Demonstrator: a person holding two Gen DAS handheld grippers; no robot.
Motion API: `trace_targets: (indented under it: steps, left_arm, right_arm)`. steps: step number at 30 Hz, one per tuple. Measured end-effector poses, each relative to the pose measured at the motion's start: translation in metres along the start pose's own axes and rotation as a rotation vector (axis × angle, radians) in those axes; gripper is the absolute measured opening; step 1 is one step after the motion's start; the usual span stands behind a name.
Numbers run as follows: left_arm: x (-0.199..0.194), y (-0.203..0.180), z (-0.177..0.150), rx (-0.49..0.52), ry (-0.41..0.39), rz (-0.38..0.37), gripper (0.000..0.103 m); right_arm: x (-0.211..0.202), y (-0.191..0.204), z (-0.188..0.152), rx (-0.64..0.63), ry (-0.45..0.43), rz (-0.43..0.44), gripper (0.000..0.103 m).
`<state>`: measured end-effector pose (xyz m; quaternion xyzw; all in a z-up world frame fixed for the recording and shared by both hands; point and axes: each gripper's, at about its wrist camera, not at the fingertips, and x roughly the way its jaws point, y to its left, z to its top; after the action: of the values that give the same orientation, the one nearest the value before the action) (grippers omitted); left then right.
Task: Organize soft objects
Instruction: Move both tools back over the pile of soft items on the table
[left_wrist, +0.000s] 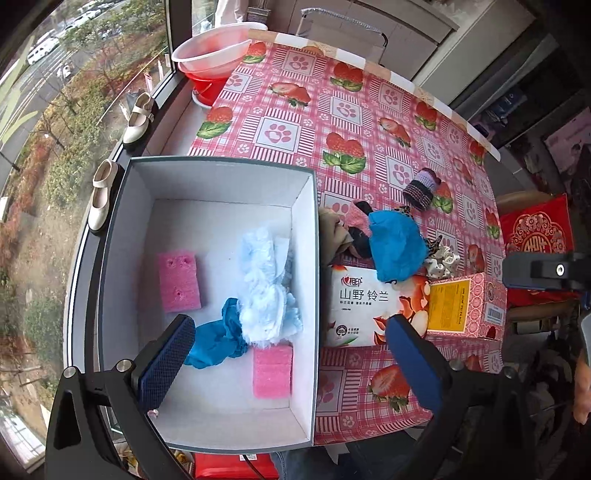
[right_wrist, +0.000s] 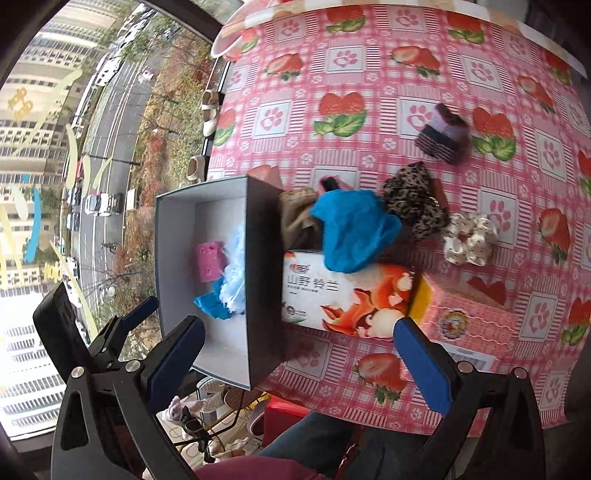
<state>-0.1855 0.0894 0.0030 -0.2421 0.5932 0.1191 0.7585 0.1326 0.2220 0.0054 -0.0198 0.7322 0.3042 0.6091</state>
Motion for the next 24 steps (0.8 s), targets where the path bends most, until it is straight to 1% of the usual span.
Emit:
trace_targets:
  steps: [4,6,8,10,12,15,17,18,20,22,24]
  left_arm:
    - [0.009,-0.029,0.015,0.063,0.015,-0.008,0.103]
    - [0.015,-0.046,0.022,0.099,0.029,-0.007,0.103]
    - [0.025,-0.065,0.029,0.141,0.052,-0.004,0.103]
    - [0.039,-0.084,0.037,0.186,0.088,0.002,0.103]
    - [0.054,-0.102,0.044,0.221,0.124,0.004,0.103]
    - [0.079,-0.119,0.053,0.237,0.182,0.008,0.103]
    - [0.093,-0.127,0.058,0.244,0.207,0.039,0.103]
    - [0.1,-0.13,0.06,0.243,0.222,0.048,0.103]
    - [0.114,-0.133,0.063,0.225,0.272,0.035,0.101]
    - [0.127,-0.134,0.064,0.2,0.322,0.018,0.095]
    - [0.14,-0.135,0.066,0.184,0.361,0.032,0.091]
  right_arm:
    - [-0.023,-0.058,0.009,0.12,-0.047,-0.027,0.103]
    - [-0.028,-0.084,0.016,0.164,-0.057,-0.044,0.103]
    - [-0.026,-0.108,0.024,0.191,-0.051,-0.079,0.103]
    - [-0.017,-0.13,0.032,0.214,-0.027,-0.108,0.103]
    - [-0.004,-0.149,0.04,0.231,0.006,-0.118,0.103]
    - [0.017,-0.171,0.048,0.238,0.053,-0.123,0.103]
    - [0.033,-0.183,0.054,0.225,0.08,-0.117,0.103]
    - [0.041,-0.186,0.057,0.217,0.096,-0.119,0.103]
    - [0.058,-0.193,0.062,0.201,0.131,-0.122,0.103]
    - [0.074,-0.198,0.067,0.183,0.152,-0.135,0.103]
    - [0.086,-0.201,0.07,0.166,0.159,-0.157,0.103]
